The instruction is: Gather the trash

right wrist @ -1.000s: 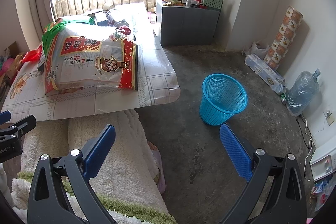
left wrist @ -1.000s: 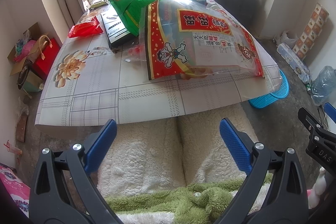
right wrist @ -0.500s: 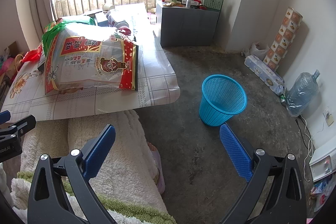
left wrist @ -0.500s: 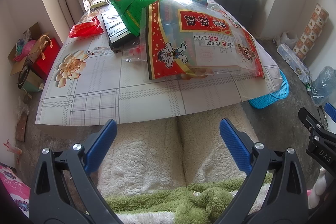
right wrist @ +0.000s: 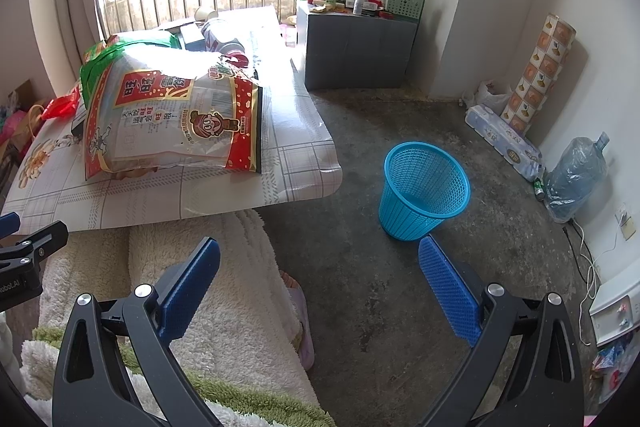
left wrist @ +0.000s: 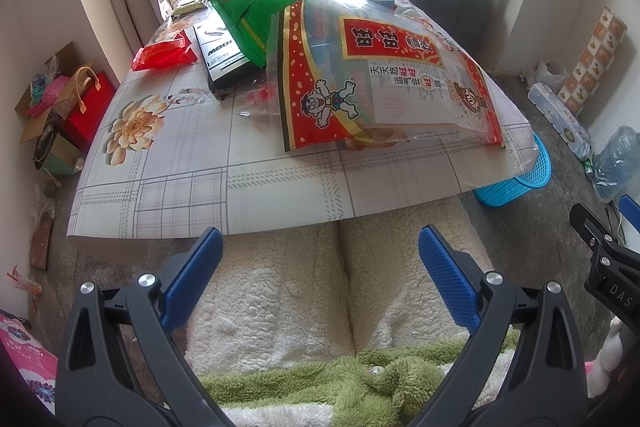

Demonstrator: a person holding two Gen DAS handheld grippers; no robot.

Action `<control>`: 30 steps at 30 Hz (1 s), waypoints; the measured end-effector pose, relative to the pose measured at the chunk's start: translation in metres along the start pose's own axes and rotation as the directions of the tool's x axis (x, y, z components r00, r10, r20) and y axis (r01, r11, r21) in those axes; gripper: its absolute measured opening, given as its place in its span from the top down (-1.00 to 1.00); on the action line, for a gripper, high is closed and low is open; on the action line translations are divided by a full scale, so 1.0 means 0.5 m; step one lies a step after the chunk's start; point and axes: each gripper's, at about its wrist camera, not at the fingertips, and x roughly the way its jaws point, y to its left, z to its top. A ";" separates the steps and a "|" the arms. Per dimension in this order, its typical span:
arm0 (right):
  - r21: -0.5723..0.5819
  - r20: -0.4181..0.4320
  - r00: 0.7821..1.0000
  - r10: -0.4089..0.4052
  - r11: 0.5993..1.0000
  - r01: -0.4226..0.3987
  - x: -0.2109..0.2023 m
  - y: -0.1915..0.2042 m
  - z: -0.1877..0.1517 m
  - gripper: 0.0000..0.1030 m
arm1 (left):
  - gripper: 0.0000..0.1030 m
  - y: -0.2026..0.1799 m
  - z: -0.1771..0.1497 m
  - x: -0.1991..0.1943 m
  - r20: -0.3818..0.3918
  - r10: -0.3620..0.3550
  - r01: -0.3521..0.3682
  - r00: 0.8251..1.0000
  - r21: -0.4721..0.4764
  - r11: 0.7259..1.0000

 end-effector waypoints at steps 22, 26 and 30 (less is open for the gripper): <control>0.177 0.078 0.948 0.308 0.932 -0.317 0.020 -0.028 0.010 -0.88 | -0.83 0.048 0.023 0.025 0.011 0.030 -0.029 0.999 -0.060 0.998; 0.327 0.095 0.819 0.565 0.760 -0.562 0.058 -0.032 0.020 -0.88 | -0.83 0.072 0.033 0.036 0.026 0.032 -0.029 0.999 -0.090 0.996; 0.468 0.114 0.655 0.747 0.541 -0.699 0.120 -0.007 0.030 -0.87 | -0.83 0.091 0.043 0.044 0.055 0.021 -0.015 0.998 -0.111 0.994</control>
